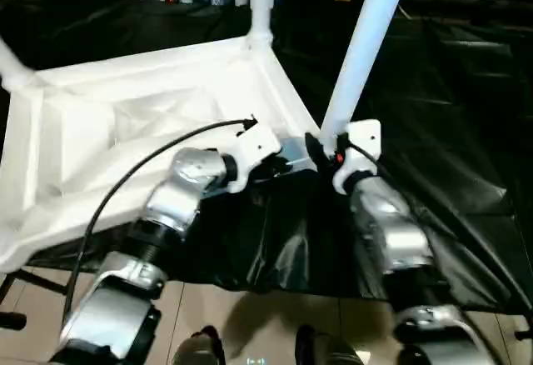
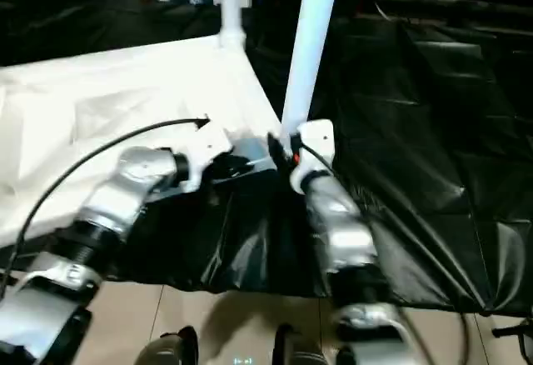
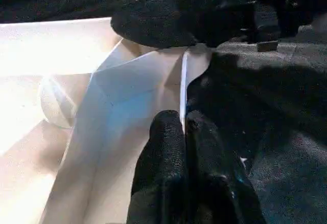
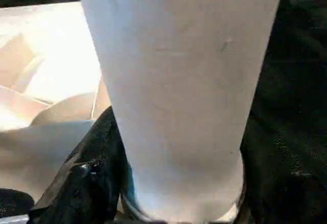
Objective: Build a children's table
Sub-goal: Rotate leg to tighten
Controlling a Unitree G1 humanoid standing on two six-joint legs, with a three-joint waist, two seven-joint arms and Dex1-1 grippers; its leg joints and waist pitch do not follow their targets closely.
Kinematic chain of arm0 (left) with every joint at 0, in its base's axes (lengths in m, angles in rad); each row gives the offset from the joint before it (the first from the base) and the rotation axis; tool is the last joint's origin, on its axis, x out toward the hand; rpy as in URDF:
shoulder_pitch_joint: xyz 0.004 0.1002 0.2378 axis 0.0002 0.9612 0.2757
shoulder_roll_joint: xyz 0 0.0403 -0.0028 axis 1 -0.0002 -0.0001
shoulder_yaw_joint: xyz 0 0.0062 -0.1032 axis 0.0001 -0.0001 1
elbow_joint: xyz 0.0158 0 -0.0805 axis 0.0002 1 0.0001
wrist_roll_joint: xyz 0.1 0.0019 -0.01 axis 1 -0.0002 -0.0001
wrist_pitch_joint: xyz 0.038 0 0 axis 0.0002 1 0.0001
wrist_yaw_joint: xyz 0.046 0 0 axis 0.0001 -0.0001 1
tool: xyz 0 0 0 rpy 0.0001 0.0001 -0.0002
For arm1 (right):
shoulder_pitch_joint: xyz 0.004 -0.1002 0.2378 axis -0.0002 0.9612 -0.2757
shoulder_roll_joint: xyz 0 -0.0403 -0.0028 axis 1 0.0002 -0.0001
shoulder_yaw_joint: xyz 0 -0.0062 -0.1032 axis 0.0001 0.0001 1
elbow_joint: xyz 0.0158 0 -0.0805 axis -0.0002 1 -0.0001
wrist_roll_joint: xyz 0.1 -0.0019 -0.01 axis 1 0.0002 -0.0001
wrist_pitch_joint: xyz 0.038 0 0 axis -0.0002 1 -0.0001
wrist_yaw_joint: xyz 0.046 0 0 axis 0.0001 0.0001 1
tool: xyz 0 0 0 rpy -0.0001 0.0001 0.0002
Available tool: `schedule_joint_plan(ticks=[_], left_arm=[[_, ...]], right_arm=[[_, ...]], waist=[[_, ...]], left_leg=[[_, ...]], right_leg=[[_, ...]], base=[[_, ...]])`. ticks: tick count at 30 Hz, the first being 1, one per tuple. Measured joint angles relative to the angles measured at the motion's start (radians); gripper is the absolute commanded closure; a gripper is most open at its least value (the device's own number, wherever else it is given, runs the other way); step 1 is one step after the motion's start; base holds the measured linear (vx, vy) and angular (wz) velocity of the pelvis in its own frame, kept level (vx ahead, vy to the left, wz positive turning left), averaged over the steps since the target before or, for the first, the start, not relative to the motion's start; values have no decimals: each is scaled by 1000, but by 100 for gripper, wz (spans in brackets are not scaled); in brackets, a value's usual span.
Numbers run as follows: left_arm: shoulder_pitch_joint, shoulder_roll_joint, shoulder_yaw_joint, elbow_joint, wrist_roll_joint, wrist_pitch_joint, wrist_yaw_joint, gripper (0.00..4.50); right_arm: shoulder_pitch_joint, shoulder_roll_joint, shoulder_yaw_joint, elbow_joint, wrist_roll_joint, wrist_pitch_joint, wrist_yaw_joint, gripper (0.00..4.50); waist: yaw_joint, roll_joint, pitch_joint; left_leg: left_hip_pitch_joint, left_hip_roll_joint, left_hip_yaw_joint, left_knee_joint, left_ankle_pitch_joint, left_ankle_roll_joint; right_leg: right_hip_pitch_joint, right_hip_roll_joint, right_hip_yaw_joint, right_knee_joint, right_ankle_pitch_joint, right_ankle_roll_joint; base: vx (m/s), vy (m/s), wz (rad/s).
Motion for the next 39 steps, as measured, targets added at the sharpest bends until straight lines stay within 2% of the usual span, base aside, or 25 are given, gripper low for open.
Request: schedule_joint_plan(ticks=[3,4,8,12,15,18,23,28,35,39], left_arm=[[6,0,-1,-13,2,2,-3,450],[8,1,-1,-16,2,2,-6,450],[20,14,-1,-37,1,-6,-31,450],[32,44,-3,-51,-26,-26,-91,450],[39,67,-3,-57,-43,-41,-142,450],[46,108,-3,-57,-67,-68,-213,450],[51,152,-9,-57,-88,-99,-306,450],[60,197,-16,-58,-121,-123,-408,450],[65,230,-26,-58,-151,-128,-497,450],[65,234,-29,-56,-156,-134,-523,450]], right_arm=[[10,-2,11,-3,-14,-15,6,104],[13,-6,13,-4,-14,-19,14,83],[24,-35,32,-8,-14,-43,79,61],[14,-122,80,-8,-12,-55,222,18],[8,-161,99,-10,-8,-56,315,18],[13,-248,140,-43,15,-50,496,18],[29,-317,169,-71,68,-28,683,18],[33,-389,198,-105,111,-1,860,64],[34,-417,216,-122,157,39,982,120],[34,-435,223,-127,166,54,1021,151]], waist=[[0,0,0],[0,0,0],[-2,0,0],[-1,2,-1],[1,3,-1],[4,4,-1],[6,4,-1],[10,4,-1],[16,4,-1],[26,4,-1]], left_leg=[[-1,0,0,0,0,0],[-1,0,0,0,0,0],[-1,0,0,-1,0,0],[-1,1,-1,-3,0,2],[-1,5,-1,-3,3,6],[-1,7,-1,-3,3,6],[-2,7,-1,-1,3,6],[-2,8,-1,0,3,6],[-3,9,0,2,3,6],[-3,9,0,3,3,6]], right_leg=[[0,0,0,0,0,0],[0,0,0,0,1,0],[-1,0,-1,0,2,-2],[-2,1,-3,1,2,-1],[-2,4,-5,1,2,-1],[-2,6,-6,2,2,-1],[-2,6,-5,2,2,-2],[-2,6,-6,3,2,-2],[-2,6,-7,4,2,-2],[-2,6,-7,4,2,-2]], base=[[0,0,0],[0,0,0],[0,0,0],[0,0,0],[0,0,0],[0,0,0],[0,0,0],[0,0,0],[0,0,0],[0,0,0]])
